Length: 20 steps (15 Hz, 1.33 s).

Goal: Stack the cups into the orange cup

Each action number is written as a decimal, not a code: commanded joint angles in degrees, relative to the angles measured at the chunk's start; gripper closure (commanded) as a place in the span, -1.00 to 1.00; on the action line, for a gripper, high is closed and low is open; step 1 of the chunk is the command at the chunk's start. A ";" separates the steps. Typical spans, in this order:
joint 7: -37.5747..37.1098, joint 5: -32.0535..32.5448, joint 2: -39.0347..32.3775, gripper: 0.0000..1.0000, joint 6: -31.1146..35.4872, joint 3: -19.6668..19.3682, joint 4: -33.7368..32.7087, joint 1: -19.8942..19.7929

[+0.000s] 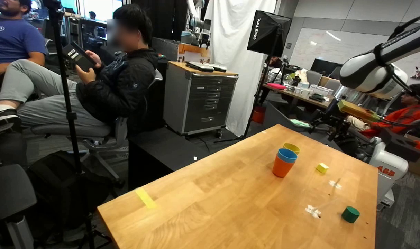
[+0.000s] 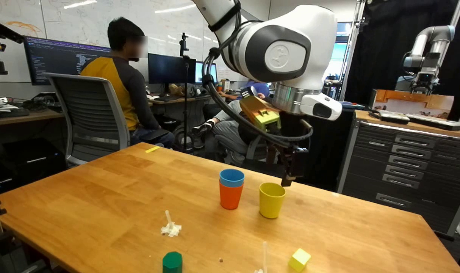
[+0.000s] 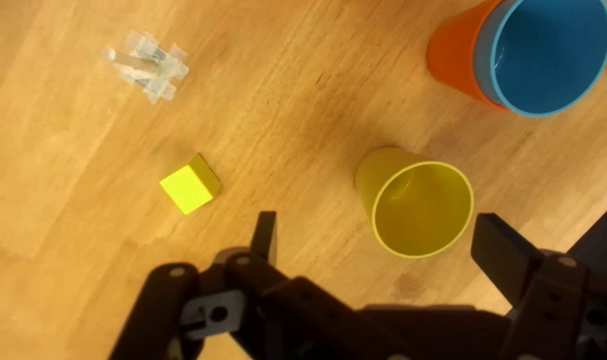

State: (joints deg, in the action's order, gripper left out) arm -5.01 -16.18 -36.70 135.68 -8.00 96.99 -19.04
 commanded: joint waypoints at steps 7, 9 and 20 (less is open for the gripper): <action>-5.49 0.01 -1.91 -1.00 0.69 -0.95 -2.43 0.75; -6.30 0.35 -3.16 -1.00 0.24 -1.06 -3.89 1.04; -10.80 3.01 -11.89 -1.00 -2.05 -2.02 -12.47 2.65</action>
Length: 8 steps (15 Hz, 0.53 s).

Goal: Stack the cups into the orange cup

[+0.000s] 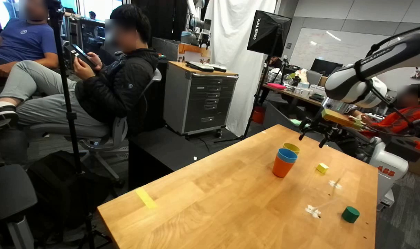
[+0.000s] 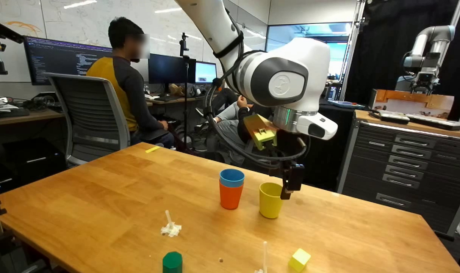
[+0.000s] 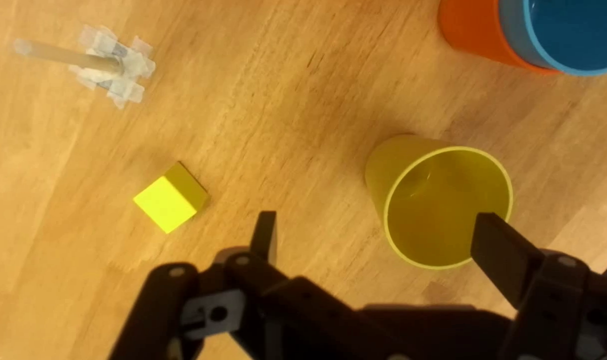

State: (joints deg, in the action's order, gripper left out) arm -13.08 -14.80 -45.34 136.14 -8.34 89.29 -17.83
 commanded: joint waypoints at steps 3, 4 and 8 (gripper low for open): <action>-3.67 2.46 -5.15 -1.00 -3.60 -1.95 -6.82 1.76; -3.98 2.66 -5.76 -1.00 -3.99 -2.05 -7.62 1.95; -5.13 3.64 -7.61 -1.00 -4.92 -2.36 -9.90 2.56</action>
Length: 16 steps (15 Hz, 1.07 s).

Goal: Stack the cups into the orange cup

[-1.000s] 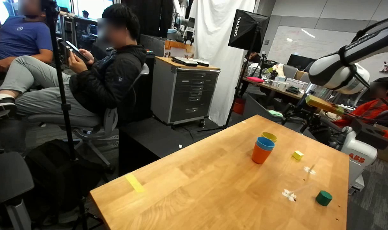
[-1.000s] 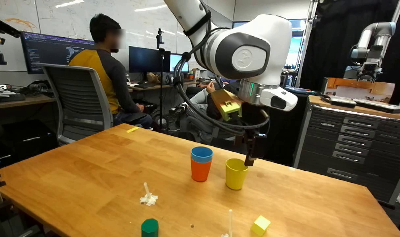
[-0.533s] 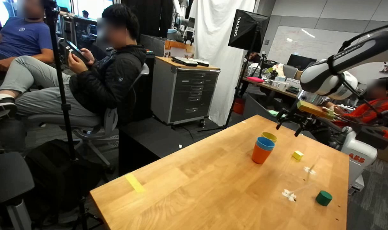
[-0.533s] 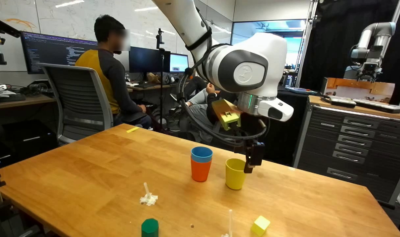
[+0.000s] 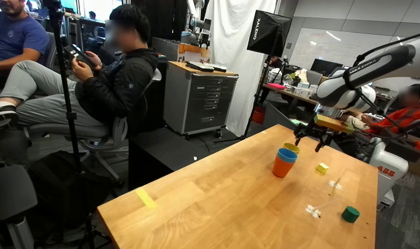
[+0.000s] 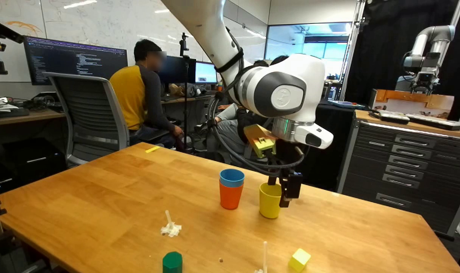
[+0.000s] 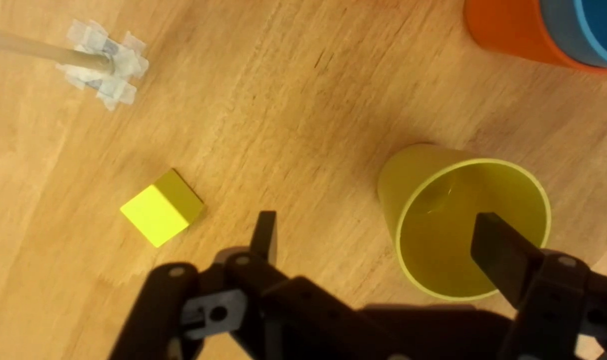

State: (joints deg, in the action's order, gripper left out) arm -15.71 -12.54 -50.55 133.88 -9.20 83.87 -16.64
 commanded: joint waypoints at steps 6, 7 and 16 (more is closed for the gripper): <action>-3.57 2.64 -5.91 -1.00 -5.60 -1.65 -9.07 1.99; -3.43 2.65 -6.43 -1.00 -6.40 -1.54 -9.83 1.92; -2.64 2.09 -10.05 -0.05 -11.60 -0.77 -15.61 0.99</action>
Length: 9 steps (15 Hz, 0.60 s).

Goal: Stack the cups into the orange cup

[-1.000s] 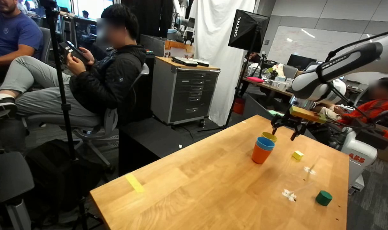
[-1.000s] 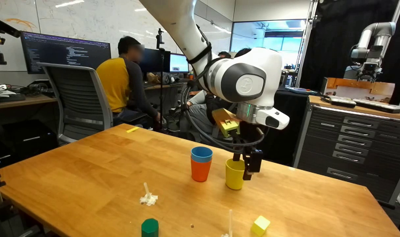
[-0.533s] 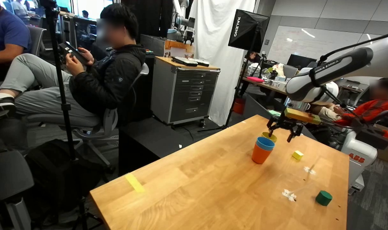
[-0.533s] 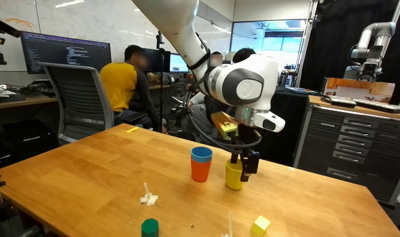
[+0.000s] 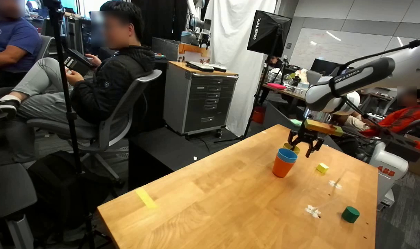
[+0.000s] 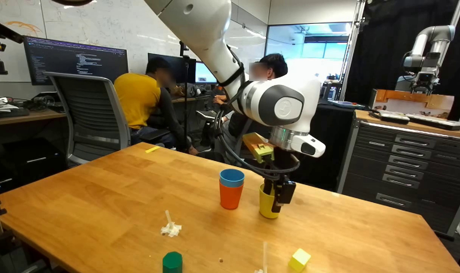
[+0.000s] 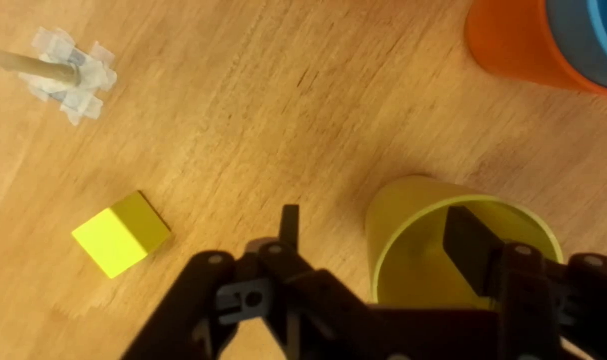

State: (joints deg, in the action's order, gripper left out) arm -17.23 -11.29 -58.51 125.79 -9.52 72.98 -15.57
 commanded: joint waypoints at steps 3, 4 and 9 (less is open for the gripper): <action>-1.29 0.77 -2.58 0.41 -4.66 -0.44 -6.15 -0.28; -1.36 0.75 -2.80 0.57 -5.01 -0.43 -6.70 -0.36; -1.60 0.72 -3.32 0.99 -6.81 -0.32 -8.62 -0.52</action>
State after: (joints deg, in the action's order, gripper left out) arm -17.29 -11.30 -60.22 121.99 -9.52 68.44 -16.00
